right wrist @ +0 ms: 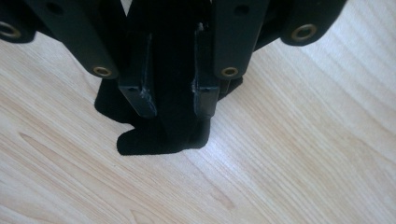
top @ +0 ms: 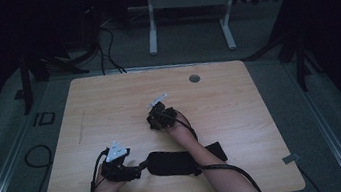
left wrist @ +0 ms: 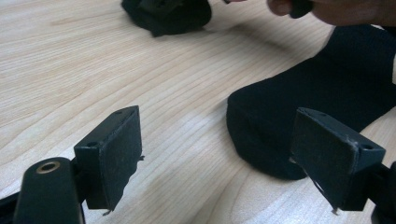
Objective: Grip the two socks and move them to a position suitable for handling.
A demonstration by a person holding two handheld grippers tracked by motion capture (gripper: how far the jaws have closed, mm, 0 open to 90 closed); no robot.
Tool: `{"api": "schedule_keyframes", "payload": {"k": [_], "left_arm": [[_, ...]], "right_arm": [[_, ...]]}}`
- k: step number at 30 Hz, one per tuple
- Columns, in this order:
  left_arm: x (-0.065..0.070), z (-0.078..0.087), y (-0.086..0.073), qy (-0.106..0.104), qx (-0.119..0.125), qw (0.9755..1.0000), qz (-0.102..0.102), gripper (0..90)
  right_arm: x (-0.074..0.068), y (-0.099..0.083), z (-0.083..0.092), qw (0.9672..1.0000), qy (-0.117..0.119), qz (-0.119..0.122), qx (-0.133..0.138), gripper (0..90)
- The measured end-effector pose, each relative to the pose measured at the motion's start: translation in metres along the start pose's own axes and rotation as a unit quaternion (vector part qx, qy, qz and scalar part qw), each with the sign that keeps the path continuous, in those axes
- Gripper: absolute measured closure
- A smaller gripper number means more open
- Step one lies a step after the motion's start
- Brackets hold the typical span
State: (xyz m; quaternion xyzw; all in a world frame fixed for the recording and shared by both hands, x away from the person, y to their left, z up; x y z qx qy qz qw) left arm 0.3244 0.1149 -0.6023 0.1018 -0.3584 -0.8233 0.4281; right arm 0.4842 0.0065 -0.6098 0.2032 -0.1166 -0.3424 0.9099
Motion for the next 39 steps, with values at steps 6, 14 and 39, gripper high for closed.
{"api": "schedule_keyframes", "payload": {"k": [6, 14, 39], "left_arm": [[-0.006, -0.002, 0.002, 0.004, -0.003, 0.9998, 0.02, 21.9], [-0.004, -0.003, 0.022, -0.01, 0.014, 0.9996, 0.024, 30.7], [0.05, -0.013, 0.086, -0.091, 0.005, 0.9938, -0.063, 81.5]], "right_arm": [[-0.005, -0.01, 0.024, 0.9994, 0.019, 0.01, 0.026, 73.3], [-0.01, -0.038, 0.072, 0.9959, 0.024, 0.041, 0.078, 73.1], [-0.038, -0.091, 0.132, 0.9857, 0.015, 0.101, 0.133, 72.3]]}}
Point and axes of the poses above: each handheld gripper's, and its own axes: z roughly backward along the jaws, y roughly out of its top, x roughly to its right, the point moved 8 cm from there along -z, roughly forward along the jaws, and after that the axes turned 11 degrees about -x, right-handed, at the moved point
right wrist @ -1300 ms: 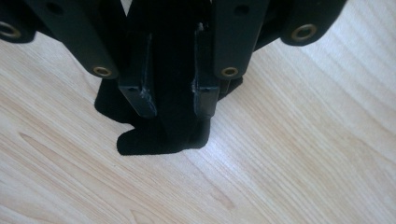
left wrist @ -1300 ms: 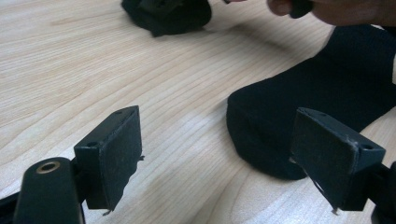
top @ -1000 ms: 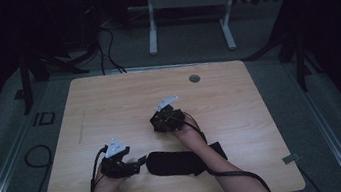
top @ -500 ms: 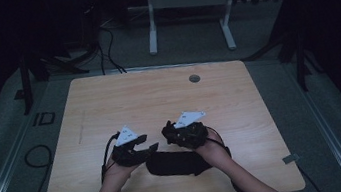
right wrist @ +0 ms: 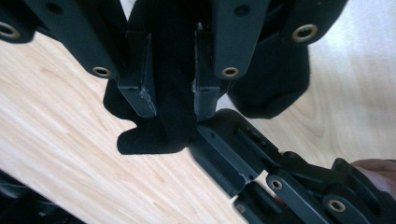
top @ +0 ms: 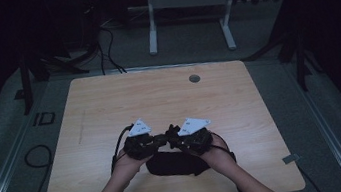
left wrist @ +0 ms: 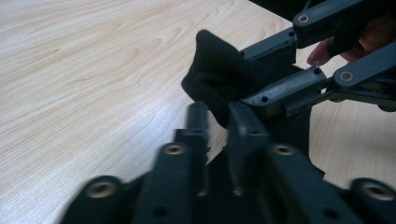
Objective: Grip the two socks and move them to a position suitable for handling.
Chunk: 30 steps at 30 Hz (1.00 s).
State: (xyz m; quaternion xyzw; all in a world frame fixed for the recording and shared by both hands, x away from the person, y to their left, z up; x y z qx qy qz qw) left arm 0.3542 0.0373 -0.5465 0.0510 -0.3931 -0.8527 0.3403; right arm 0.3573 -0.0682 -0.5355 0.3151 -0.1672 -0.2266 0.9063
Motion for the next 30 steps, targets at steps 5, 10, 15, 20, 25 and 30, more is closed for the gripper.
{"api": "schedule_keyframes", "payload": {"k": [5, 10, 15, 20, 25, 30], "left_arm": [[0.002, 0.0, 0.0, 0.006, 0.0, 1.0, -0.007, 88.1], [0.0, 0.0, 0.001, 0.031, -0.007, 0.9993, -0.02, 89.1], [-0.004, -0.002, 0.005, 0.036, -0.01, 0.9991, -0.021, 89.2], [-0.012, -0.006, 0.004, 0.054, -0.022, 0.9981, -0.02, 89.2], [-0.022, -0.007, -0.002, 0.054, -0.025, 0.9982, -0.004, 89.2], [-0.023, -0.007, -0.003, 0.065, -0.025, 0.9975, -0.007, 89.2]], "right_arm": [[0.001, -0.001, 0.001, 1.0, 0.0, -0.002, 0.0, 72.2], [0.003, -0.001, 0.004, 0.9999, 0.004, -0.008, 0.012, 72.0], [0.011, 0.0, 0.005, 0.9995, 0.01, -0.017, 0.023, 71.7], [0.018, -0.001, 0.006, 0.9992, 0.007, -0.026, 0.028, 72.3], [0.032, -0.007, 0.009, 0.9983, 0.005, -0.05, 0.031, 72.7], [0.042, -0.012, 0.012, 0.9963, 0.014, -0.074, 0.041, 72.5]]}}
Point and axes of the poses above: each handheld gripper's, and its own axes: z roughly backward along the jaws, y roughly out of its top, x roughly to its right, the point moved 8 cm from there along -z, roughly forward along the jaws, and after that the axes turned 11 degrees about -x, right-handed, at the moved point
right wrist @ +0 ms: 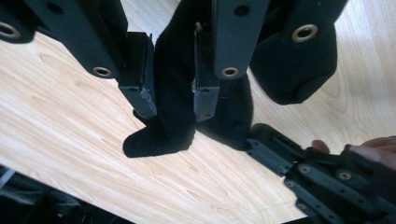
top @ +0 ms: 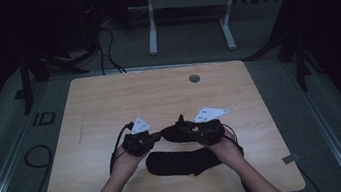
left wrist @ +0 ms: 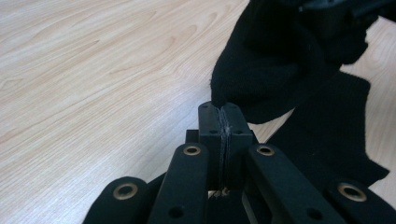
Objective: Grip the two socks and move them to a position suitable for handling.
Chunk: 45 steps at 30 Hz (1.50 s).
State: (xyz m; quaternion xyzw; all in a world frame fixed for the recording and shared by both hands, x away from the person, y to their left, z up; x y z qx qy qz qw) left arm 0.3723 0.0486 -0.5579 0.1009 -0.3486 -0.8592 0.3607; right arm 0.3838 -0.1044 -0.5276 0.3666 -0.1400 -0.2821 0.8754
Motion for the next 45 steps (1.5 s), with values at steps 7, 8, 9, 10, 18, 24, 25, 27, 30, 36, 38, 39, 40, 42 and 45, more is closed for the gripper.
{"api": "schedule_keyframes", "payload": {"k": [7, 8, 9, 10, 18, 24, 25, 27, 30, 36, 38, 39, 40, 42, 45], "left_arm": [[-0.008, -0.008, -0.006, 0.003, -0.013, 0.9999, 0.006, 89.1], [-0.01, -0.01, -0.007, 0.003, -0.016, 0.9998, 0.006, 89.1], [-0.011, -0.013, -0.008, -0.003, -0.021, 0.9997, 0.008, 89.1], [-0.012, -0.018, -0.01, -0.003, -0.028, 0.9996, 0.01, 89.1], [-0.018, -0.045, -0.017, -0.013, -0.068, 0.9975, 0.015, 89.0], [-0.021, -0.051, -0.023, -0.017, -0.08, 0.9965, 0.02, 88.9], [-0.023, -0.051, -0.024, -0.014, -0.081, 0.9963, 0.022, 88.9], [-0.025, -0.052, -0.025, -0.02, -0.079, 0.9962, 0.031, 88.9], [-0.026, -0.052, -0.026, -0.018, -0.081, 0.9961, 0.032, 88.8], [-0.026, -0.054, -0.026, -0.02, -0.085, 0.9958, 0.029, 88.7], [-0.026, -0.054, -0.025, -0.02, -0.085, 0.9958, 0.029, 88.8], [-0.026, -0.054, -0.025, -0.02, -0.085, 0.9958, 0.029, 88.8], [-0.025, -0.054, -0.025, -0.019, -0.084, 0.9958, 0.03, 88.8], [-0.025, -0.054, -0.024, -0.02, -0.084, 0.9958, 0.029, 88.8], [-0.024, -0.054, -0.024, -0.02, -0.084, 0.9959, 0.028, 88.8]], "right_arm": [[0.016, -0.01, -0.005, 0.9996, 0.004, -0.028, -0.003, 71.7], [0.018, -0.013, -0.007, 0.9995, 0.003, -0.031, -0.006, 71.6], [0.019, -0.015, -0.01, 0.9994, 0.007, -0.032, -0.011, 71.3], [0.021, -0.018, -0.013, 0.9992, 0.01, -0.035, -0.016, 71.1], [0.038, -0.042, -0.047, 0.9949, 0.011, -0.062, -0.078, 66.0], [0.057, -0.058, -0.05, 0.9914, -0.008, -0.094, -0.091, 55.5], [0.061, -0.061, -0.048, 0.9906, -0.011, -0.1, -0.094, 55.5], [0.067, -0.067, -0.046, 0.9884, -0.021, -0.103, -0.11, 54.5], [0.075, -0.074, -0.045, 0.9863, -0.034, -0.109, -0.12, 54.5], [0.09, -0.065, -0.026, 0.9845, -0.067, -0.131, -0.095, 63.8], [0.09, -0.06, -0.022, 0.9851, -0.068, -0.134, -0.084, 65.6], [0.09, -0.06, -0.022, 0.9851, -0.068, -0.134, -0.084, 65.6], [0.08, -0.043, -0.014, 0.9882, -0.053, -0.131, -0.061, 66.9], [0.074, -0.039, -0.014, 0.9897, -0.038, -0.124, -0.06, 66.9], [0.05, -0.033, -0.025, 0.9927, -0.009, -0.092, -0.077, 66.5]]}}
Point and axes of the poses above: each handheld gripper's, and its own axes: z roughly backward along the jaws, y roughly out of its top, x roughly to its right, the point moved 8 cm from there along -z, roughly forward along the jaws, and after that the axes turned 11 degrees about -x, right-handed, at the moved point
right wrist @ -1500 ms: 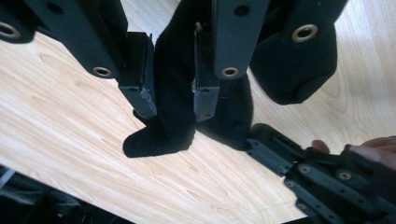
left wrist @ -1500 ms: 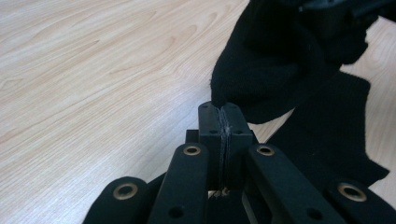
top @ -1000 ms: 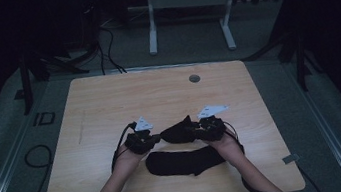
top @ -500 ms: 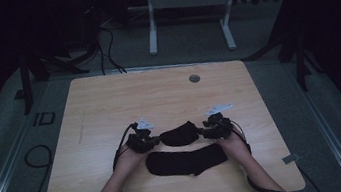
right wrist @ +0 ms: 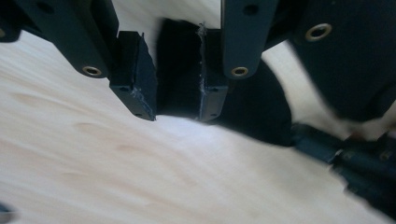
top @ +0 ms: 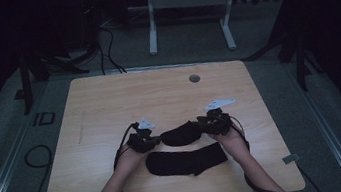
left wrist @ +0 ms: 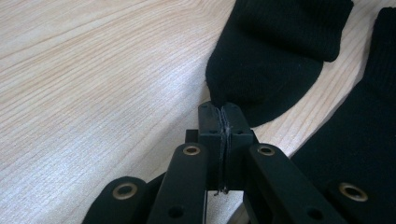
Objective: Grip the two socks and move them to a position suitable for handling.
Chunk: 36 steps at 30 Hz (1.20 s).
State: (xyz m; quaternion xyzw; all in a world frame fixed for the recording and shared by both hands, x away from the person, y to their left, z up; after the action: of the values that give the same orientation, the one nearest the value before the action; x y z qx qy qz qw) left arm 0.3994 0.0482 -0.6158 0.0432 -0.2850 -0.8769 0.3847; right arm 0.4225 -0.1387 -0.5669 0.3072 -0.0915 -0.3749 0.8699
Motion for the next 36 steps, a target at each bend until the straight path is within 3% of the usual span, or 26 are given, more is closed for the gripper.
{"api": "schedule_keyframes", "payload": {"k": [2, 6, 8, 10, 12, 16, 21, 27, 32, 36], "left_arm": [[0.0, 0.0, 0.0, -0.001, -0.002, 1.0, -0.001, 88.8], [0.001, 0.0, 0.0, -0.004, 0.0, 1.0, -0.001, 88.8], [0.001, 0.0, 0.0, -0.005, 0.002, 1.0, 0.0, 88.8], [0.001, 0.001, 0.0, -0.004, 0.001, 1.0, -0.002, 88.8], [0.001, 0.003, 0.0, -0.004, 0.003, 1.0, 0.001, 88.8], [-0.002, 0.008, -0.001, 0.0, 0.01, 0.9999, 0.007, 88.9], [-0.008, 0.024, -0.002, 0.005, 0.023, 0.9997, 0.012, 88.9], [-0.023, 0.045, -0.003, 0.017, 0.03, 0.9992, 0.021, 88.8], [-0.035, 0.049, 0.001, 0.027, 0.02, 0.9991, 0.025, 88.9], [-0.043, 0.039, 0.003, 0.026, -0.005, 0.9994, 0.024, 88.8]], "right_arm": [[-0.005, -0.003, -0.012, 0.9997, 0.003, 0.001, -0.024, 65.5], [0.0, -0.013, -0.034, 0.9972, -0.025, -0.005, -0.07, 59.8], [-0.001, -0.017, -0.042, 0.9966, -0.022, 0.003, -0.08, 63.5], [-0.004, -0.017, -0.043, 0.997, -0.016, 0.007, -0.075, 74.2], [-0.004, -0.014, -0.039, 0.997, -0.029, 0.014, -0.07, 81.4], [-0.007, -0.005, -0.022, 0.9983, -0.033, 0.024, -0.043, 82.9], [0.005, 0.005, 0.014, 0.9994, -0.035, 0.002, 0.004, 82.9], [0.029, 0.003, 0.049, 0.9981, -0.045, -0.033, 0.028, 82.8], [0.044, -0.008, 0.052, 0.9972, -0.04, -0.059, 0.021, 82.7], [0.05, -0.022, 0.032, 0.9969, -0.036, -0.069, -0.003, 82.7]]}}
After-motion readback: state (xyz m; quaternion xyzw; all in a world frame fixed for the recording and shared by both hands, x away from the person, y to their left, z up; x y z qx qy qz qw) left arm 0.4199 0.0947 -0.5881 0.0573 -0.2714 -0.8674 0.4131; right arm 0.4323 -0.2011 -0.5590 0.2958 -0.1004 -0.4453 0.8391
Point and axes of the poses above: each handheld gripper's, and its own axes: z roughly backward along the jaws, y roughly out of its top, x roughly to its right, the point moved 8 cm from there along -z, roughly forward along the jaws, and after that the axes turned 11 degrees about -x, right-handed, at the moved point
